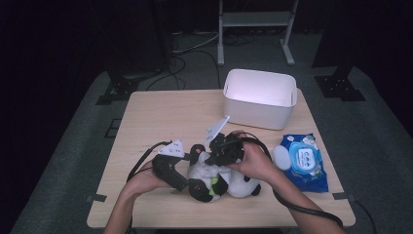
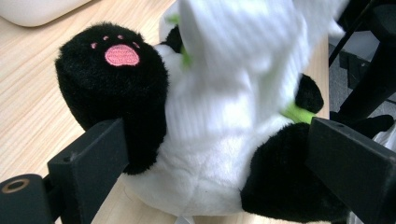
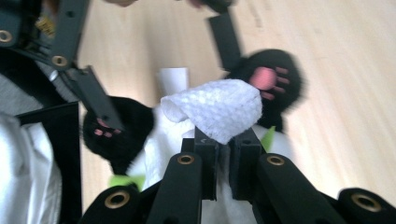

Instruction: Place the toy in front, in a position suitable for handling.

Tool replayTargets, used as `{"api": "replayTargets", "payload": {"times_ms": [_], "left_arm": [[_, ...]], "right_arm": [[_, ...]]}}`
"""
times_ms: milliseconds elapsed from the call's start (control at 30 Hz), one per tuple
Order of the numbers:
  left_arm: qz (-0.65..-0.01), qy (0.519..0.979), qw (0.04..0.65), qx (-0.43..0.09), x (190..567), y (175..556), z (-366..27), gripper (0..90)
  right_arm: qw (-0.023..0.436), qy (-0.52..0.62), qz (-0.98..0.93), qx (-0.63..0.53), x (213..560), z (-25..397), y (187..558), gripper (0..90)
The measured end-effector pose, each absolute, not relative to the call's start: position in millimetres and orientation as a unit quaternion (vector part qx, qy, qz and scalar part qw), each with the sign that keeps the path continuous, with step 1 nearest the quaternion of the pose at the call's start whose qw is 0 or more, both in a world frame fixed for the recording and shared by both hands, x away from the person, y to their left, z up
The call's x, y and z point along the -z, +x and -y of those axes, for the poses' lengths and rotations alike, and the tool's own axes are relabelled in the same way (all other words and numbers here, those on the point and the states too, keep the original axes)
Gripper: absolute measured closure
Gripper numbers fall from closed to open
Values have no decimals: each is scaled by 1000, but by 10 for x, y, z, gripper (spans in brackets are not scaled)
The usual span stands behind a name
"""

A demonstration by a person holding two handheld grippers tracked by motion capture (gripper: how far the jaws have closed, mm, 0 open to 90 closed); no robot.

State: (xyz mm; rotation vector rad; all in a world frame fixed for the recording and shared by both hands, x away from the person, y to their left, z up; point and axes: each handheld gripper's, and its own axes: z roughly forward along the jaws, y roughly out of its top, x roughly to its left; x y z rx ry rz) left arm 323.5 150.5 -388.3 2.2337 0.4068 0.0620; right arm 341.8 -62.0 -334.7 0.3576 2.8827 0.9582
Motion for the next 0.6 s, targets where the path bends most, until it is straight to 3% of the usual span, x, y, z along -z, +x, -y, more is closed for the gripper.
{"api": "replayTargets", "payload": {"times_ms": [600], "left_arm": [[-160,891,423,-27,3876,3235,-1491,51]], "right_arm": [[43,195,-916,-349,3417,1379,3541,825]]}}
